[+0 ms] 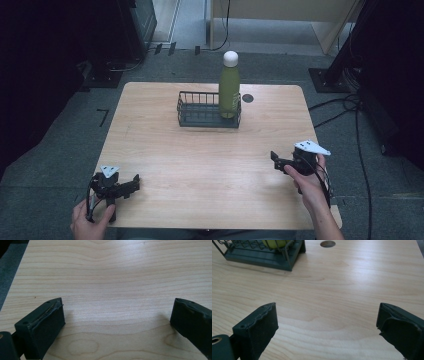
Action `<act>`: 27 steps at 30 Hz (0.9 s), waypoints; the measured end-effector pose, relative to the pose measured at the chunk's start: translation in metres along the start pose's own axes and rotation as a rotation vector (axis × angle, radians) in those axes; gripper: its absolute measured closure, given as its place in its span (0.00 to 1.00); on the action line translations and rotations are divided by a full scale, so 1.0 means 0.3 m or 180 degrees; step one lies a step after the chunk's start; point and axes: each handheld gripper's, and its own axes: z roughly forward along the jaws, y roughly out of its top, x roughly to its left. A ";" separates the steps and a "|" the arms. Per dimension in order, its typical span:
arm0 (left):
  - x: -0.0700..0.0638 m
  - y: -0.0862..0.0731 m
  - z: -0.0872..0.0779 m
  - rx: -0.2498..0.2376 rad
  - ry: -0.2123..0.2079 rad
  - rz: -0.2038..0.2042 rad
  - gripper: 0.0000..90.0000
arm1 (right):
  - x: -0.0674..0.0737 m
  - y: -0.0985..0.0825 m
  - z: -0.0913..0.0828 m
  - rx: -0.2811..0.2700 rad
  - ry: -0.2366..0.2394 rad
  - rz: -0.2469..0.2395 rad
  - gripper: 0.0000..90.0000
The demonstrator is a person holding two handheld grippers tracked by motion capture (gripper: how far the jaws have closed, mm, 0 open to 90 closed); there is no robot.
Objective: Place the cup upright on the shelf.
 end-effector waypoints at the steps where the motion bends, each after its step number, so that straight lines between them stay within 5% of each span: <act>1: 0.000 0.000 0.000 0.0000 0.0001 0.0000 0.00 | -0.010 -0.019 -0.007 0.0022 -0.0025 0.0017 0.04; 27: 0.000 0.000 0.000 0.0001 0.0001 0.0001 0.00 | -0.137 -0.214 -0.095 0.0260 -0.0317 0.0191 0.04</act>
